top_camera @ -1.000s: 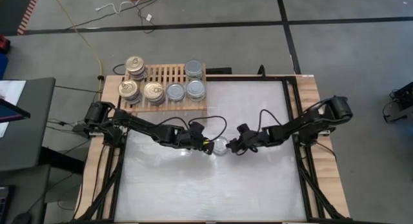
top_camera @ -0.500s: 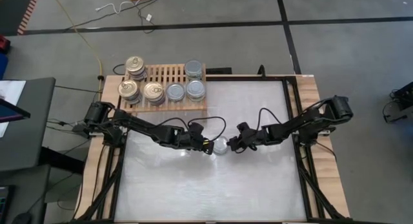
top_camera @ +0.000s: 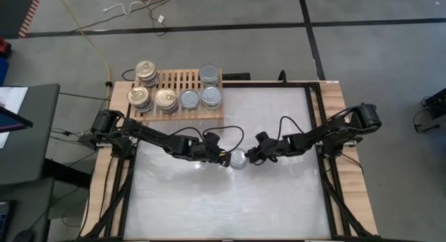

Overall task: Stack canned seafood by type on shelf
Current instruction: Stack the green tuna can on top of the bottom left green tuna can on the shelf

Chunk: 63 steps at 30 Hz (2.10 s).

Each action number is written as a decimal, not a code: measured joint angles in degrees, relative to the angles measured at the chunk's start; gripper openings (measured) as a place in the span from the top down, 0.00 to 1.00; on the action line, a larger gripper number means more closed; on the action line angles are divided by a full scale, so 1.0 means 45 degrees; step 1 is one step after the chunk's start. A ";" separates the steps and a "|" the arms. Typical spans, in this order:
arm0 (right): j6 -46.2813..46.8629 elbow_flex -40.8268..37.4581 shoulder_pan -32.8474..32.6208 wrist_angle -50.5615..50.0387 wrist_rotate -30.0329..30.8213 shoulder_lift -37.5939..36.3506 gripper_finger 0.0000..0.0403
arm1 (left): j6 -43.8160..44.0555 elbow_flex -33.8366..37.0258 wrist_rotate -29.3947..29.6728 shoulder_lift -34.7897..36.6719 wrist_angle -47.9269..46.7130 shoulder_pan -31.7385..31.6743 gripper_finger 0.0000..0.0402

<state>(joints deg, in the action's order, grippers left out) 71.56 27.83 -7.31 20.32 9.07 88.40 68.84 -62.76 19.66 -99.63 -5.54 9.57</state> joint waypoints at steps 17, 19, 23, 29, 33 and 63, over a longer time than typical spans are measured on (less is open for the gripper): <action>-0.0016 -0.0010 -0.0004 -0.0121 -0.0294 0.0000 0.91 | 0.0236 -0.0005 -0.0006 0.0000 0.0013 -0.0001 0.67; -0.0050 -0.0010 -0.0005 -0.0117 -0.0304 0.0000 0.92 | 0.0237 -0.0005 -0.0044 0.0000 0.0015 -0.0001 0.67; -0.0045 -0.0020 -0.0005 -0.0149 -0.0349 0.0010 0.93 | 0.0245 -0.0005 0.0031 0.0000 0.0015 0.0014 0.67; -0.0045 -0.0068 -0.0015 -0.0379 -0.0440 0.0053 0.93 | 0.0504 -0.0005 0.0454 0.0000 0.0169 0.0024 0.67; -0.0045 -0.0063 -0.0019 -0.0262 -0.0445 0.0053 0.93 | 0.0566 -0.0005 0.0614 0.0000 0.0160 0.0043 0.64; -0.1362 0.1481 0.0306 -0.8919 0.0644 -0.4122 0.97 | 0.0988 -0.0005 -0.1987 0.0000 -0.1072 0.0048 0.24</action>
<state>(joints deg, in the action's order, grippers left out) 65.43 34.50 -5.93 -19.82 11.97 69.85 73.28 -62.78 10.72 -99.63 -10.36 9.78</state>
